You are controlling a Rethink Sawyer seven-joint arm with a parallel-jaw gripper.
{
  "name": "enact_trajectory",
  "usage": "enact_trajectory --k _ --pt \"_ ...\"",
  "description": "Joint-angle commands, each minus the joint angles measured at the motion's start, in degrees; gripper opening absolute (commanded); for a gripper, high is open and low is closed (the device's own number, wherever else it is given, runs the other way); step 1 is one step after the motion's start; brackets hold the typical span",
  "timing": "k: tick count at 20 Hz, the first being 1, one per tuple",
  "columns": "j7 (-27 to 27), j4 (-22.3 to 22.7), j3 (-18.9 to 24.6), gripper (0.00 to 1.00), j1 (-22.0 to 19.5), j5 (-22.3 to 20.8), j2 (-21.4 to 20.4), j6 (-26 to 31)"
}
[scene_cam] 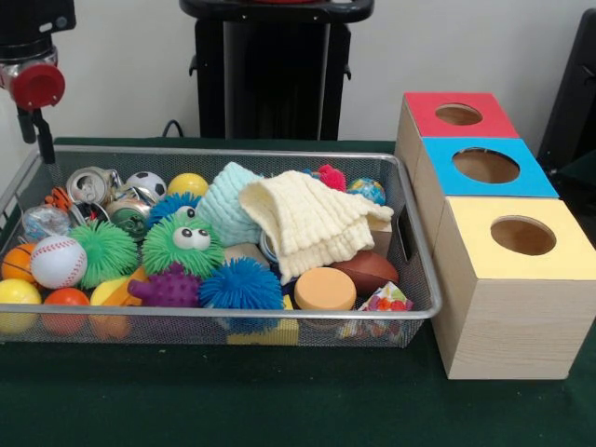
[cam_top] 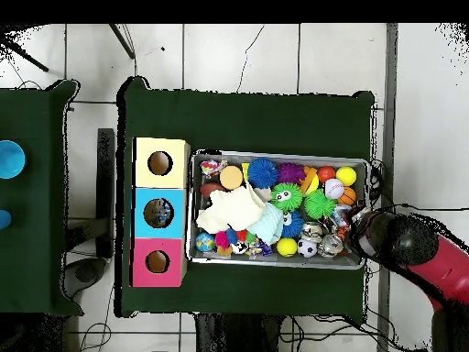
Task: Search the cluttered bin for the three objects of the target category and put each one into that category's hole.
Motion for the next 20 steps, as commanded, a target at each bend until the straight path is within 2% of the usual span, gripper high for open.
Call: enact_trajectory --k 1,8,14,20 --pt "2.94 -1.51 2.61 1.0 0.97 1.88 1.45 5.23" --pt "1.77 -3.42 3.23 1.0 0.75 1.8 3.0 5.6" --pt "-2.92 -8.67 6.15 1.0 -1.24 1.14 8.54 6.35" --pt "-2.32 -8.78 5.9 1.0 -0.85 1.11 8.23 6.63"
